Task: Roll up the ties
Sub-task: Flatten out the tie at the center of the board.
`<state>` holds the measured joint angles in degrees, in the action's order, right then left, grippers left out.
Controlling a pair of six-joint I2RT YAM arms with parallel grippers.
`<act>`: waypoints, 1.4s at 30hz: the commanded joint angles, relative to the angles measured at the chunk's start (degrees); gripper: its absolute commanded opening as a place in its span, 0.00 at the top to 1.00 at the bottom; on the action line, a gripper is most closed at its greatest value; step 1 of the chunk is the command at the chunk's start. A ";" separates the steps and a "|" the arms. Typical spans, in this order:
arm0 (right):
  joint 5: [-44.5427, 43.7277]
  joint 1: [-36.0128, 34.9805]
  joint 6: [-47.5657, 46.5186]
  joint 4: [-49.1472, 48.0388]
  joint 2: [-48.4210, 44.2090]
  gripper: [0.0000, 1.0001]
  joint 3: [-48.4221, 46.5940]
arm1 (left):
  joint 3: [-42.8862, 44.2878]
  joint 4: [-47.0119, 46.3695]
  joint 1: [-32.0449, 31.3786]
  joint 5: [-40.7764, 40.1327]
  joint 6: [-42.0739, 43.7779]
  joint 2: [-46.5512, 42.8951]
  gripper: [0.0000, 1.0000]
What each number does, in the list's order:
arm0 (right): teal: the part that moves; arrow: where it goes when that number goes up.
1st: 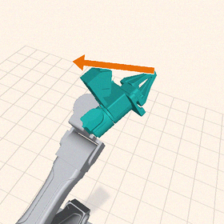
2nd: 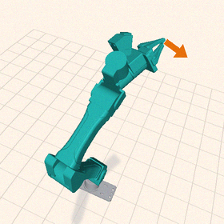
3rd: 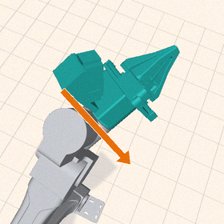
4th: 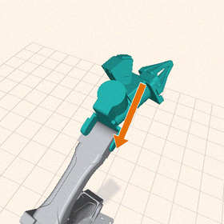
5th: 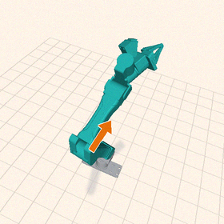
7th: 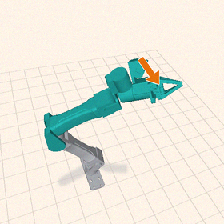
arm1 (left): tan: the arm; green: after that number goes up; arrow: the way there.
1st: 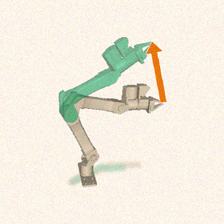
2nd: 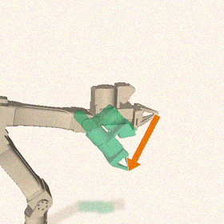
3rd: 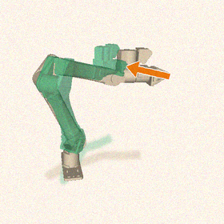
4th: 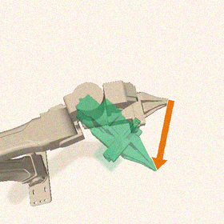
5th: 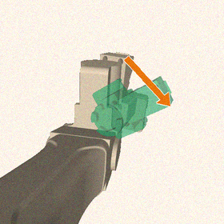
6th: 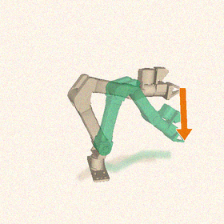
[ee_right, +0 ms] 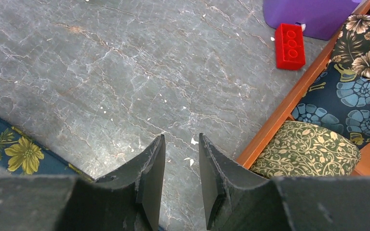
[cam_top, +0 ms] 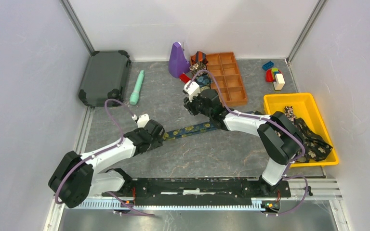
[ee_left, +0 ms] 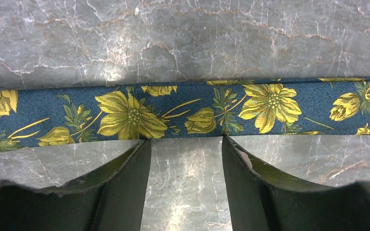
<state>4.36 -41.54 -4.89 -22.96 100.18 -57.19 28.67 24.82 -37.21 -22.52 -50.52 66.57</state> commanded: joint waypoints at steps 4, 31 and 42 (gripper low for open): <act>1.28 -0.03 -0.91 -4.74 -2.34 0.62 0.32 | 4.37 -1.05 -0.05 -3.70 -0.29 4.47 0.38; 2.29 -0.03 0.58 -4.66 -0.95 0.63 0.41 | 0.78 8.64 27.81 -0.54 -0.68 -14.23 0.49; 1.63 0.04 0.23 -3.59 -0.34 0.63 -0.24 | -6.08 5.65 33.33 -1.71 -8.18 -14.52 0.55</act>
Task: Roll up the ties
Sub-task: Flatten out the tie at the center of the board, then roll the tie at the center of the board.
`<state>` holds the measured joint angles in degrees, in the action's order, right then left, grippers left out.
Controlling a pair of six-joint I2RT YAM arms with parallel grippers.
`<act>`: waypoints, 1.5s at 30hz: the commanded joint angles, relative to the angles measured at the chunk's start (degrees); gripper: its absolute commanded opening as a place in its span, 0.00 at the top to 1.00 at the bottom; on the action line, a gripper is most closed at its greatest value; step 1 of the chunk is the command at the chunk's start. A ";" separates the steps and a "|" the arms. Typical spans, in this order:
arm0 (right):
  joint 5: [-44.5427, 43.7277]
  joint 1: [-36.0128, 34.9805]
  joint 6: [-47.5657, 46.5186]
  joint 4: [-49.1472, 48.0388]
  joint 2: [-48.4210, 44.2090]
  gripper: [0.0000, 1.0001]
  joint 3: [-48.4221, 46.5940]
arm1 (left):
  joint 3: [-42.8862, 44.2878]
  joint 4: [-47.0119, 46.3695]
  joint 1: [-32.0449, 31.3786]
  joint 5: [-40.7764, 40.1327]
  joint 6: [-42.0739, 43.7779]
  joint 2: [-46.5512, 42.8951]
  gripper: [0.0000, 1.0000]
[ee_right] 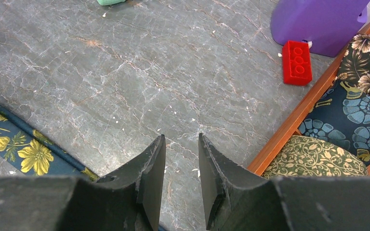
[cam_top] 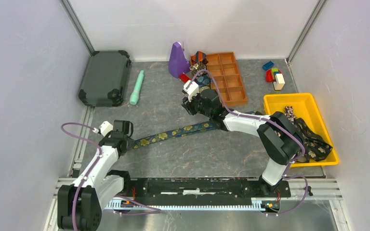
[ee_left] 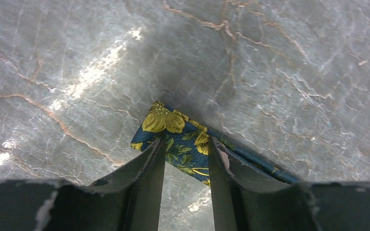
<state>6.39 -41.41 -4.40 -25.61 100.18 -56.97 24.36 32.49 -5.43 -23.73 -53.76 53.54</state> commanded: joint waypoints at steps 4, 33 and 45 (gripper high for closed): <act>-0.37 -0.11 -0.17 -0.94 -0.34 0.63 -0.51 | -3.44 -3.73 1.73 1.25 -7.84 -2.08 0.54; -0.42 -0.02 0.18 -0.23 0.01 0.63 -0.98 | 2.90 5.35 0.64 -6.11 -1.99 -7.40 0.28; -0.57 -0.03 -0.08 0.02 0.02 0.63 -1.04 | -4.54 -0.98 13.88 6.25 -5.30 -10.51 0.43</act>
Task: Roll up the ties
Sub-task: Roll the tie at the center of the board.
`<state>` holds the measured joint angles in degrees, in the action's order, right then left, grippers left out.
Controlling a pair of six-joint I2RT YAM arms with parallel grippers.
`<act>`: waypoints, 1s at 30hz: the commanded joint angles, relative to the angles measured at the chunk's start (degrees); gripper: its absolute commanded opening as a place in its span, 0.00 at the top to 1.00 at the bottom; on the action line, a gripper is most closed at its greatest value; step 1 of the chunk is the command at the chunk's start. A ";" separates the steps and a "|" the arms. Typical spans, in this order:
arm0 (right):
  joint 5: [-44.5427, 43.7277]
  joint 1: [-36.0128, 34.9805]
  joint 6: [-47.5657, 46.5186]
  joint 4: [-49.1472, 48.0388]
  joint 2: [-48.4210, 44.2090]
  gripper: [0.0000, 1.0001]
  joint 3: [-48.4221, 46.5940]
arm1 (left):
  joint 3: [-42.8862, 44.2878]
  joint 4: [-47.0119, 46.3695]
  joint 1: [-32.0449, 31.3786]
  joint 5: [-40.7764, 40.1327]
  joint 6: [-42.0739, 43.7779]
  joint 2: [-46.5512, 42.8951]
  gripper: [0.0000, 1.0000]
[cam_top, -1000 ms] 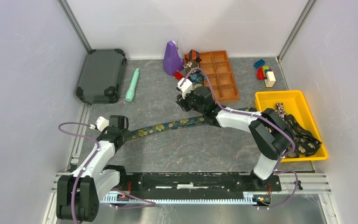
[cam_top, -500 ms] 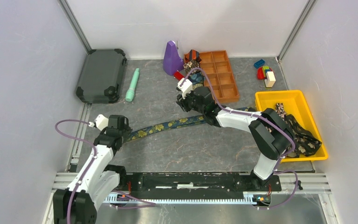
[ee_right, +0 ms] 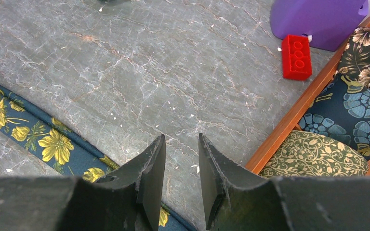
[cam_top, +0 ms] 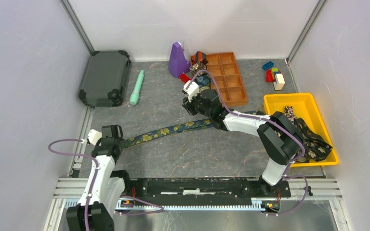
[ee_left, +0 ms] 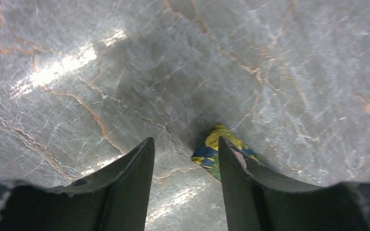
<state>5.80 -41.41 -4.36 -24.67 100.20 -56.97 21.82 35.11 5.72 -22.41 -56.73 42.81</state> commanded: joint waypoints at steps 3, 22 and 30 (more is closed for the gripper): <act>-0.10 -0.05 -0.21 -0.94 0.01 0.63 -1.04 | -3.09 -5.22 3.49 6.11 -2.59 0.09 0.46; 0.21 -0.07 -0.26 -0.82 0.17 0.63 -1.21 | -6.03 -12.01 3.78 8.13 -2.68 1.84 0.59; 0.62 -0.08 -0.21 -0.52 0.30 0.63 -1.39 | -6.09 -13.47 3.78 8.86 -0.89 2.33 0.66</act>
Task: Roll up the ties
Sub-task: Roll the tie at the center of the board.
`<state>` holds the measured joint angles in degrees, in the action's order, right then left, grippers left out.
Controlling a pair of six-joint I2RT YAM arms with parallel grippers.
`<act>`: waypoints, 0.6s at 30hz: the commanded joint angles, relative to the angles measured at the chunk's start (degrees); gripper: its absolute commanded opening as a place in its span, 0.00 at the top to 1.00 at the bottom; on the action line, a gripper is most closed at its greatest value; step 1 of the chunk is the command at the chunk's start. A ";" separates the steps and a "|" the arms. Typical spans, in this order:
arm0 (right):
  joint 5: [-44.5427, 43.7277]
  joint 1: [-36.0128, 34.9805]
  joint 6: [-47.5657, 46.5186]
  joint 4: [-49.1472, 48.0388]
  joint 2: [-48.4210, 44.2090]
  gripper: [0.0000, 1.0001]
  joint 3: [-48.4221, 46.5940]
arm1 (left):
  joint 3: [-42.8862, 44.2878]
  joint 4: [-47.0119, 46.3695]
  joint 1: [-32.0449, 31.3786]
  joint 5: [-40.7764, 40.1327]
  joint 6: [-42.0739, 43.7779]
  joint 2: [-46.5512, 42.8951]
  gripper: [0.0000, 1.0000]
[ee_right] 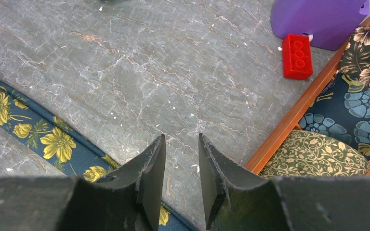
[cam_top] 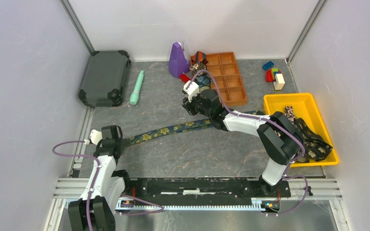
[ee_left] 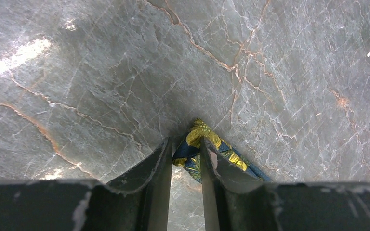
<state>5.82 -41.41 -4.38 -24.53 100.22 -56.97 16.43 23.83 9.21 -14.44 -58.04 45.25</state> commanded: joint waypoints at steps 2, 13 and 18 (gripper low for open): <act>1.27 -0.03 -0.19 -0.69 0.30 0.63 -1.48 | -0.69 -2.21 0.23 0.88 0.64 -0.42 0.69; 13.20 -2.04 1.76 -4.78 -0.45 0.62 -0.37 | -0.61 -2.48 0.27 1.60 2.54 -1.90 0.88; 17.44 -5.64 4.28 -9.33 0.19 0.66 0.04 | -0.17 -1.52 0.28 1.38 3.33 -2.98 0.79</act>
<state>17.80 -44.21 -2.39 -27.59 100.25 -56.97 16.19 23.35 9.26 -13.30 -57.82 43.57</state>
